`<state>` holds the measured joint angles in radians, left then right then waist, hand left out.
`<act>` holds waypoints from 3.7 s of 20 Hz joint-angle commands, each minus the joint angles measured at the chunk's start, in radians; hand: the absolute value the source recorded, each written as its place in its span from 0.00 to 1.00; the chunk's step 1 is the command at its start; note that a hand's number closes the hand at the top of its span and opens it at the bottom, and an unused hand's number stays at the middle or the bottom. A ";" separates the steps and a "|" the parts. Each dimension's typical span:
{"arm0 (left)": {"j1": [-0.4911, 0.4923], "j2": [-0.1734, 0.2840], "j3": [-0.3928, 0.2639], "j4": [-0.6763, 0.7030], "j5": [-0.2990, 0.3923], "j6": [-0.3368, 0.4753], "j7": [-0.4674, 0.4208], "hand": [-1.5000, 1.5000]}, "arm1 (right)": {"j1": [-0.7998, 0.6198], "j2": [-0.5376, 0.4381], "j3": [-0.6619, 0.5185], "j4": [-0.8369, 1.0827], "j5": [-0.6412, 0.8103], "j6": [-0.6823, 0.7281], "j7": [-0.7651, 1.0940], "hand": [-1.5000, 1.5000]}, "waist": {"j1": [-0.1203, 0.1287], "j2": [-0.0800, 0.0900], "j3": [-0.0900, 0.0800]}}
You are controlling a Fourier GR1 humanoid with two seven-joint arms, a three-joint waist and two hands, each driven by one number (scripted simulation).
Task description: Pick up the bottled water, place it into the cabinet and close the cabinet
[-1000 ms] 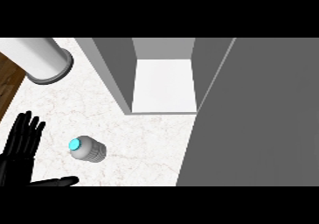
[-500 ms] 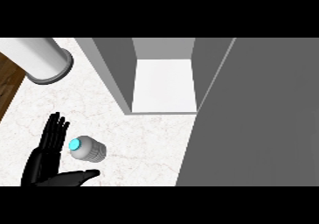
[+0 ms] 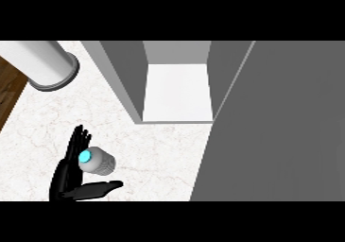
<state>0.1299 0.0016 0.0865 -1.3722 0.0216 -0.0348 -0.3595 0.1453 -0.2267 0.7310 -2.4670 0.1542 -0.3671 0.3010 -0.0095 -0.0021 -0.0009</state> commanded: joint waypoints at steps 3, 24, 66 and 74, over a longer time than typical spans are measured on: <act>-0.083 0.018 0.048 0.231 0.000 0.009 -0.145 0.00 | -0.010 -0.060 -0.055 -0.137 0.045 0.014 0.087 0.00 | -0.001 0.003 0.000; -0.168 0.053 0.103 0.537 0.070 -0.084 -0.396 0.00 | 0.022 -0.076 0.064 -0.157 0.124 -0.045 0.067 0.00 | -0.003 -0.001 0.000; -0.127 -0.001 -0.145 0.101 0.330 -0.072 -0.083 1.00 | -0.021 -0.140 0.013 -0.126 0.059 -0.086 0.059 0.00 | 0.010 -0.003 0.001; -0.206 -0.002 -0.292 -0.065 0.315 0.155 0.020 1.00 | -0.051 -0.117 0.044 -0.114 0.072 -0.097 0.081 0.00 | 0.004 -0.001 0.001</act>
<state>-0.0587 0.0006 -0.1437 -1.3699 0.3433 0.0334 -0.3861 0.0792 -0.3239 0.7754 -2.4381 0.1649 -0.4808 0.3114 -0.0045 -0.0047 0.0000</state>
